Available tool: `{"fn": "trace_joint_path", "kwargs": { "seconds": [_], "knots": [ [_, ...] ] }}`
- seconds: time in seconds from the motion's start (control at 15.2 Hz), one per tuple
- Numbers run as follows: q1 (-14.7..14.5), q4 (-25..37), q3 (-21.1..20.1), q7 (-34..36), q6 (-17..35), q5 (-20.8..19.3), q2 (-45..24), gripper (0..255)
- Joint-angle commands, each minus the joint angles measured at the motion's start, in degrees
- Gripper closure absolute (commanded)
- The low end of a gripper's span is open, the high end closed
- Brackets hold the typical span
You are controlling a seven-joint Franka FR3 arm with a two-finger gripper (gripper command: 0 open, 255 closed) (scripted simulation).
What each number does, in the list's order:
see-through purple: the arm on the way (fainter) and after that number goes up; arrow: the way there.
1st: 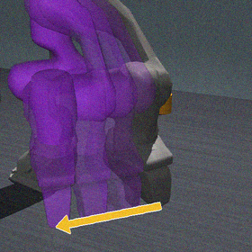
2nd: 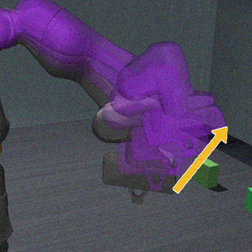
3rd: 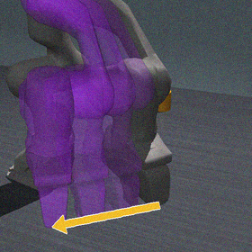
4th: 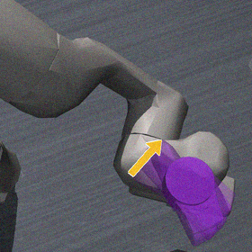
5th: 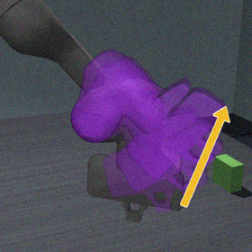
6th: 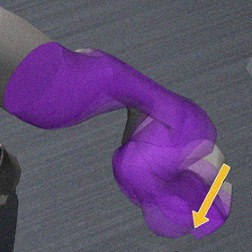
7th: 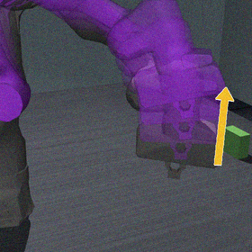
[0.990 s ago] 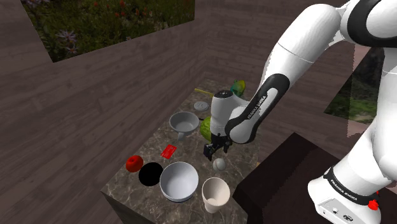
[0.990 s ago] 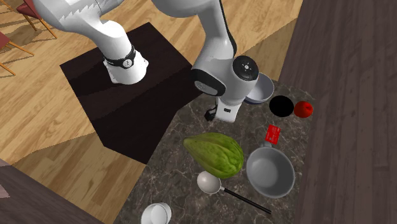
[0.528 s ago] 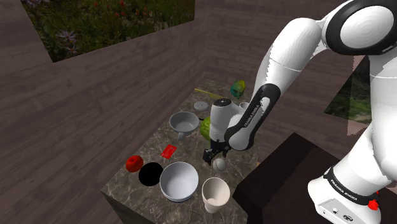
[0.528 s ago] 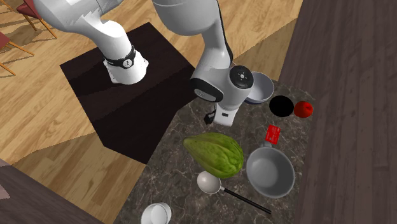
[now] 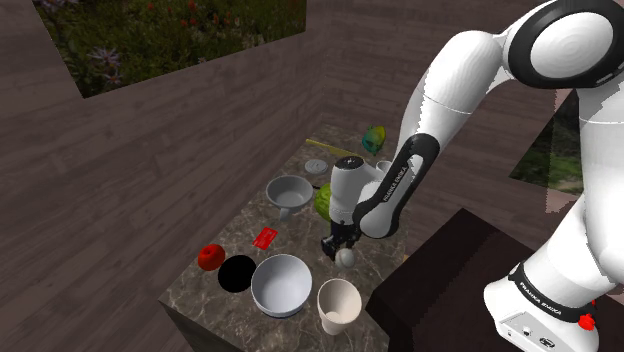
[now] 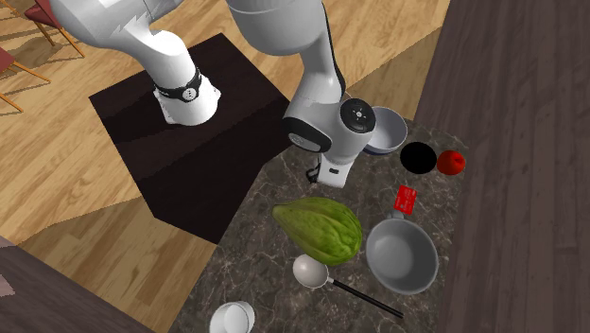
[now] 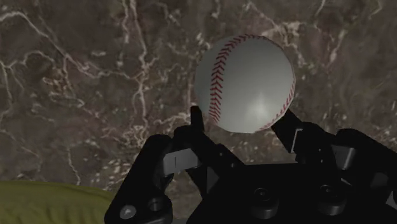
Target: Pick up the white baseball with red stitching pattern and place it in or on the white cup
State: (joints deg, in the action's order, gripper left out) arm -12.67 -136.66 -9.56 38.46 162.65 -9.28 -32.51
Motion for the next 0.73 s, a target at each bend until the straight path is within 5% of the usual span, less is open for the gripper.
{"fn": "trace_joint_path", "kwargs": {
  "seconds": [0.0, 0.53, 0.59, 0.66],
  "knots": [
    [0.0, 0.0, 0.0, 0.0, 0.0, 0.0, 0.0, 255],
    [0.0, 0.0, 0.0, 0.0, 0.0, 0.0, 0.0, 255],
    [0.0, 0.0, 0.0, 0.0, 0.0, 0.0, 0.0, 0],
    [0.6, -2.8, -0.9, 0.5, 1.5, 0.8, 1.9, 0]
  ]
}}
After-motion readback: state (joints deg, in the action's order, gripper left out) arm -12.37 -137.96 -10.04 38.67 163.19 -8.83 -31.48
